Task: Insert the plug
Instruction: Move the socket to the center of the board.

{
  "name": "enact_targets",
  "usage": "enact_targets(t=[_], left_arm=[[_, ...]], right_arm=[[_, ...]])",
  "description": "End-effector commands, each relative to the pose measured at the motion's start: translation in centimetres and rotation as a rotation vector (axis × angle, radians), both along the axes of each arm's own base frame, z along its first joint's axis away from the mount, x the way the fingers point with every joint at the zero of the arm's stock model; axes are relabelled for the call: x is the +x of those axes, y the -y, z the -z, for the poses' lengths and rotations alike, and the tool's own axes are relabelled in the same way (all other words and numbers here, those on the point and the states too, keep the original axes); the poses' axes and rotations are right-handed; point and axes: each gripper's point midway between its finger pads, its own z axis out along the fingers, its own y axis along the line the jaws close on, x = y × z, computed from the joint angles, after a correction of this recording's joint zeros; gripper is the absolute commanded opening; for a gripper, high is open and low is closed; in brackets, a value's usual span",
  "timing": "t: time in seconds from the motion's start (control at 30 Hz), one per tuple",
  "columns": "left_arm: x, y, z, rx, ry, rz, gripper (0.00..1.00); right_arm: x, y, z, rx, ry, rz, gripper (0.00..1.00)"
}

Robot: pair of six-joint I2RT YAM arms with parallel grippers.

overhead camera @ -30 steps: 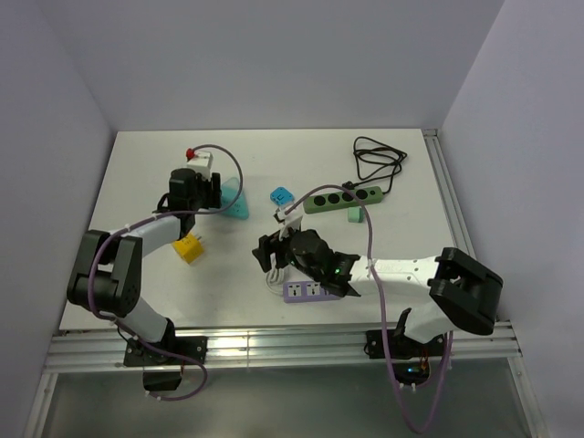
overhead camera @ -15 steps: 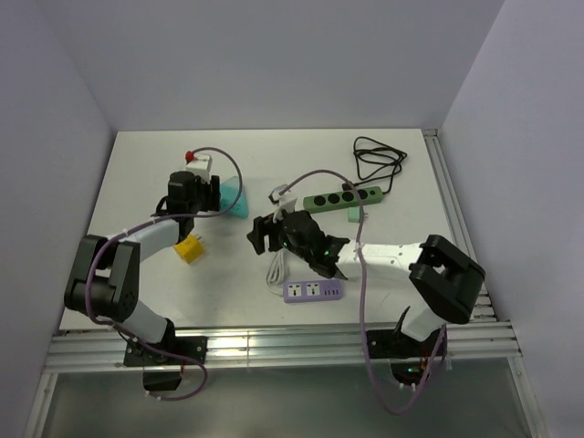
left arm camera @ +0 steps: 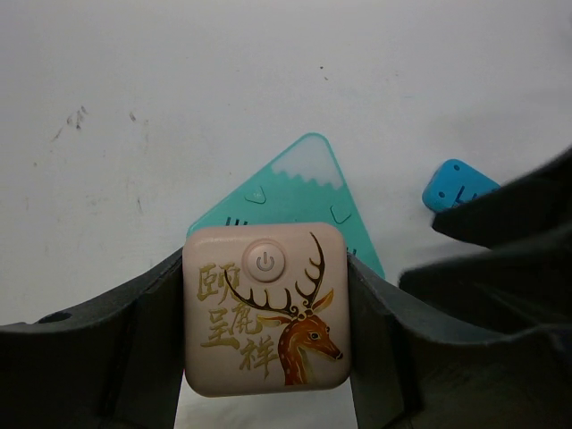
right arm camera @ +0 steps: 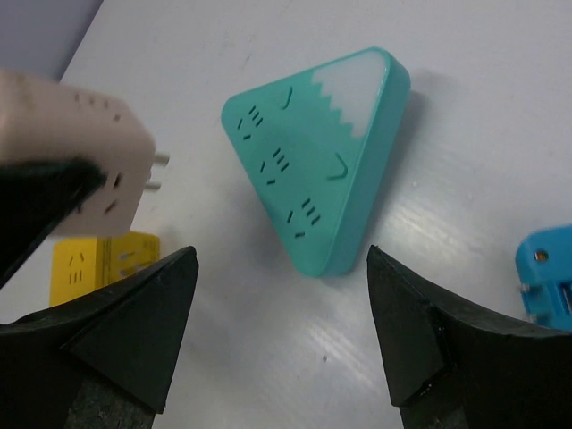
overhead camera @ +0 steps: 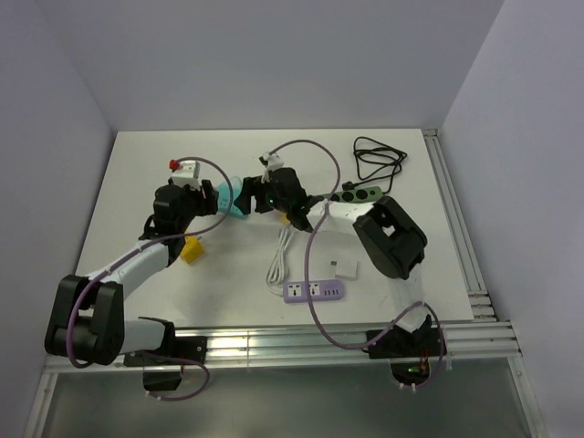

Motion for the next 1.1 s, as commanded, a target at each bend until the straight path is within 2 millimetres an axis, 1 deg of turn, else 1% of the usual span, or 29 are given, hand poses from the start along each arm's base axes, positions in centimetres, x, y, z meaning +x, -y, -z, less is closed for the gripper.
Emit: enact_targets(t=[0.0, 0.03, 0.07, 0.1, 0.17, 0.23, 0.27, 0.3, 0.4, 0.43, 0.5, 0.53, 0.6, 0.63, 0.67, 0.7, 0.77, 0.83, 1.07], left_arm=[[0.0, 0.5, -3.6, -0.083, 0.122, 0.002, 0.0], [0.0, 0.7, -3.8, -0.088, 0.127, 0.008, 0.0], [-0.1, 0.8, -4.1, -0.095, 0.133, 0.015, 0.01], [-0.1, 0.8, -4.2, -0.102, 0.134, 0.014, 0.0], [-0.3, 0.8, -4.5, -0.11, 0.145, 0.012, 0.0], [-0.5, 0.5, -4.7, -0.112, 0.151, -0.002, 0.01], [-0.7, 0.4, -5.1, -0.116, 0.163, -0.006, 0.0], [-0.9, 0.3, -5.1, -0.117, 0.166, -0.01, 0.0], [-1.4, 0.3, -5.7, -0.121, 0.185, -0.003, 0.0], [-1.5, 0.3, -5.6, -0.122, 0.183, -0.003, 0.0], [-1.7, 0.2, -5.7, -0.122, 0.187, -0.001, 0.0], [-1.7, 0.3, -5.8, -0.123, 0.19, 0.001, 0.0], [-1.8, 0.2, -5.8, -0.122, 0.194, 0.001, 0.0], [-1.8, 0.2, -5.9, -0.122, 0.201, 0.003, 0.0], [-1.7, 0.3, -5.8, -0.119, 0.2, 0.005, 0.0], [-1.6, 0.3, -5.7, -0.118, 0.194, 0.005, 0.0], [-1.4, 0.4, -5.7, -0.115, 0.188, 0.006, 0.0], [-1.4, 0.5, -5.6, -0.114, 0.188, 0.011, 0.0], [-1.5, 0.6, -5.3, -0.112, 0.185, 0.019, 0.0]], right_arm=[[2.2, -1.7, -0.7, 0.066, -0.022, -0.048, 0.84], [2.3, -2.2, -0.6, 0.084, -0.034, -0.078, 0.83], [3.0, -2.6, -1.1, 0.117, -0.032, -0.087, 0.83], [3.8, -2.4, -0.1, 0.132, -0.06, -0.083, 0.83], [4.4, -2.4, -0.9, 0.186, -0.063, -0.113, 0.82], [5.8, -1.6, -0.7, 0.173, -0.077, -0.069, 0.82], [5.9, -1.7, 0.0, 0.161, -0.096, -0.065, 0.82], [6.1, -1.6, 0.3, 0.156, -0.11, -0.061, 0.81], [6.2, -2.2, 0.6, 0.178, -0.183, -0.069, 0.8], [6.7, -2.3, 1.1, 0.194, -0.203, -0.075, 0.79], [6.3, -2.7, 1.0, 0.248, -0.261, -0.127, 0.79], [6.8, -2.7, 1.8, 0.256, -0.287, -0.132, 0.78], [6.9, -3.4, 1.8, 0.271, -0.325, -0.161, 0.77], [6.8, -3.5, 2.2, 0.273, -0.345, -0.162, 0.77], [6.9, -3.5, 3.2, 0.271, -0.381, -0.144, 0.77], [7.0, -3.5, 3.5, 0.27, -0.392, -0.138, 0.77], [7.0, -3.4, 3.3, 0.279, -0.396, -0.132, 0.76], [7.0, -3.0, 3.8, 0.263, -0.401, -0.108, 0.76], [5.7, -3.7, 4.3, 0.305, -0.457, -0.159, 0.74]])
